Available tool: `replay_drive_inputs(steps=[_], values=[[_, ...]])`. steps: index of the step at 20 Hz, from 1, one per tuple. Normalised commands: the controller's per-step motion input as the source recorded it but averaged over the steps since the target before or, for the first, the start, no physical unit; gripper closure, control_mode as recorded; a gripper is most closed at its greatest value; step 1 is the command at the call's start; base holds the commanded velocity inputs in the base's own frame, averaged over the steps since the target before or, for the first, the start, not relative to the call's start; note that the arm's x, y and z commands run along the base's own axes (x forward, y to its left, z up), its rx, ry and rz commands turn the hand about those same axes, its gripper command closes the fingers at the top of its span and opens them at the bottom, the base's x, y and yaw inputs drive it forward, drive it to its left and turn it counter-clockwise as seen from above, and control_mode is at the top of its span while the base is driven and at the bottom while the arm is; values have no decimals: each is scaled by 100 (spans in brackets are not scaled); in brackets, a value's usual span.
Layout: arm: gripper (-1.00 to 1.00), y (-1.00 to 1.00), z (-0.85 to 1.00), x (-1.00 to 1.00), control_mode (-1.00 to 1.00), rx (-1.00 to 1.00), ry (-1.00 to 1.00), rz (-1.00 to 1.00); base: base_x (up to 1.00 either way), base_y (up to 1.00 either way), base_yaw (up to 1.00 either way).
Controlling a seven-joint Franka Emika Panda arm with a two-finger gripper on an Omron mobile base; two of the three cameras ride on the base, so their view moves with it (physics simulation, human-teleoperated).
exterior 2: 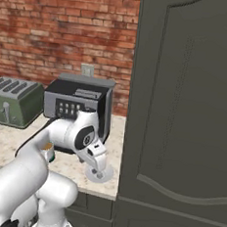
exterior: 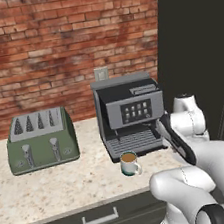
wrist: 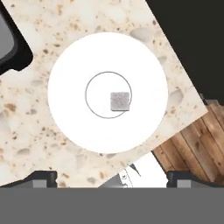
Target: Take a sugar cube from the saucer and place it inside the coffee. Then, grab milk from the fridge and place it next to the coffee on the counter to sweeten the coffee.
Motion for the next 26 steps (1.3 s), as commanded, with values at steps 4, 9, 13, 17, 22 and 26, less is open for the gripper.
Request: replay_drive_inputs(steps=[4,9,13,17,22,26], values=[[-100,-19,-30,6,-100,-10,-1,0,0,0,0],[-100,-11,-27,8,-100,-8,0,0,0,0,0],[-100,-12,-24,14,-100,-5,0,0,0,0,0],[-100,-4,-22,18,-100,-1,0,0,0,0,0],[-100,0,-31,10,-100,0,0,0,0,0,0],[-100,0,-40,6,-100,0,0,0,0,0,0]])
